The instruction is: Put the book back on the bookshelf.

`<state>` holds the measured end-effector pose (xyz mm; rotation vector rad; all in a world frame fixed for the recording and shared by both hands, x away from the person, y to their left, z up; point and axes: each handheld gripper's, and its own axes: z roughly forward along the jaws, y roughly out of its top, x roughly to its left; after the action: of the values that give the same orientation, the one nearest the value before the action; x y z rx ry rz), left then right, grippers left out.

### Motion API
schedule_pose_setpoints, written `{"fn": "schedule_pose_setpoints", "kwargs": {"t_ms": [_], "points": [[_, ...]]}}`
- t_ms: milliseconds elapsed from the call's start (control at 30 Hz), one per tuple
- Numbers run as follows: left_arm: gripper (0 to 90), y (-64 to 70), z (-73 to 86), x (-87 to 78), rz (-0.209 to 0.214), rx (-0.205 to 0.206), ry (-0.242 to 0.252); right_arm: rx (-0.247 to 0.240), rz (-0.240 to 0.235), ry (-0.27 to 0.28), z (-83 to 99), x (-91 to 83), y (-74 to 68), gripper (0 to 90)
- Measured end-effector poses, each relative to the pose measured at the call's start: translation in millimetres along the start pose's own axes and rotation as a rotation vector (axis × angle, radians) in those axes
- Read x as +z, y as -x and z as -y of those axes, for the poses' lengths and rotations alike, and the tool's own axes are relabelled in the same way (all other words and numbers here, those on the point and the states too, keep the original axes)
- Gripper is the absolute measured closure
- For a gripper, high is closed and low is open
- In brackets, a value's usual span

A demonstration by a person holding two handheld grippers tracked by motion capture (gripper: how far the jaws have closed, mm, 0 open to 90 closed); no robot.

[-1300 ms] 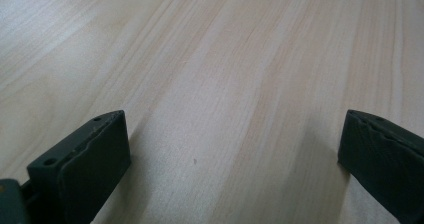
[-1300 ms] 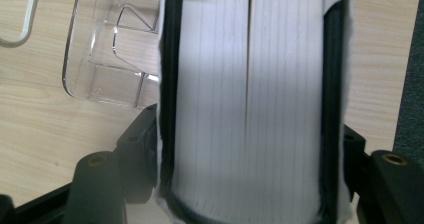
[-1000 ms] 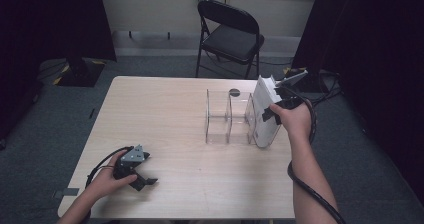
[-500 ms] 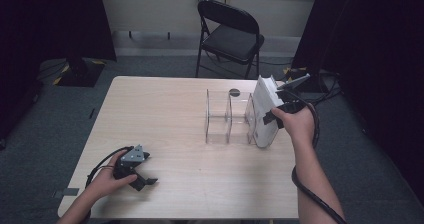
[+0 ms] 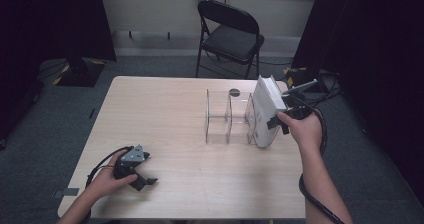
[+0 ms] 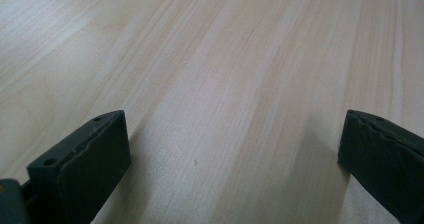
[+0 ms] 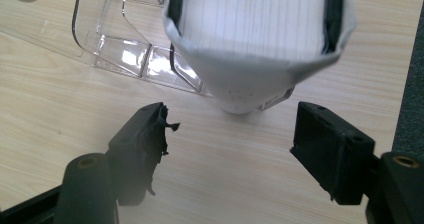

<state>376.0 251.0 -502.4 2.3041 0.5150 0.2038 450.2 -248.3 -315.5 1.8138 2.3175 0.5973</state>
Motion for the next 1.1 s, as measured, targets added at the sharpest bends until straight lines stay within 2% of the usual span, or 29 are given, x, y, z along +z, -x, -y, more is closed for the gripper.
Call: {"fn": "schedule_pose_setpoints", "kwargs": {"t_ms": [200, 533, 1067, 1100], "points": [[0.0, 0.0, 0.0, 0.0, 0.000, 0.000, 0.000, 0.005, -0.009, 0.012, 6.3, -3.1, 1.1, 28.0], [0.0, 0.0, -0.5, 0.2, -0.002, -0.003, -0.003, -0.013, -0.039, 0.020, 17.2, -1.6, 0.9, 27.0], [0.0, 0.2, -0.4, 0.6, -0.005, -0.003, 0.000, -0.071, -0.099, 0.043, 30.1, 11.4, -9.5, 27.1], [0.0, 0.2, -0.4, 0.6, -0.005, -0.003, 0.000, -0.092, -0.102, 0.047, 30.6, 12.7, -10.2, 27.0]]}}
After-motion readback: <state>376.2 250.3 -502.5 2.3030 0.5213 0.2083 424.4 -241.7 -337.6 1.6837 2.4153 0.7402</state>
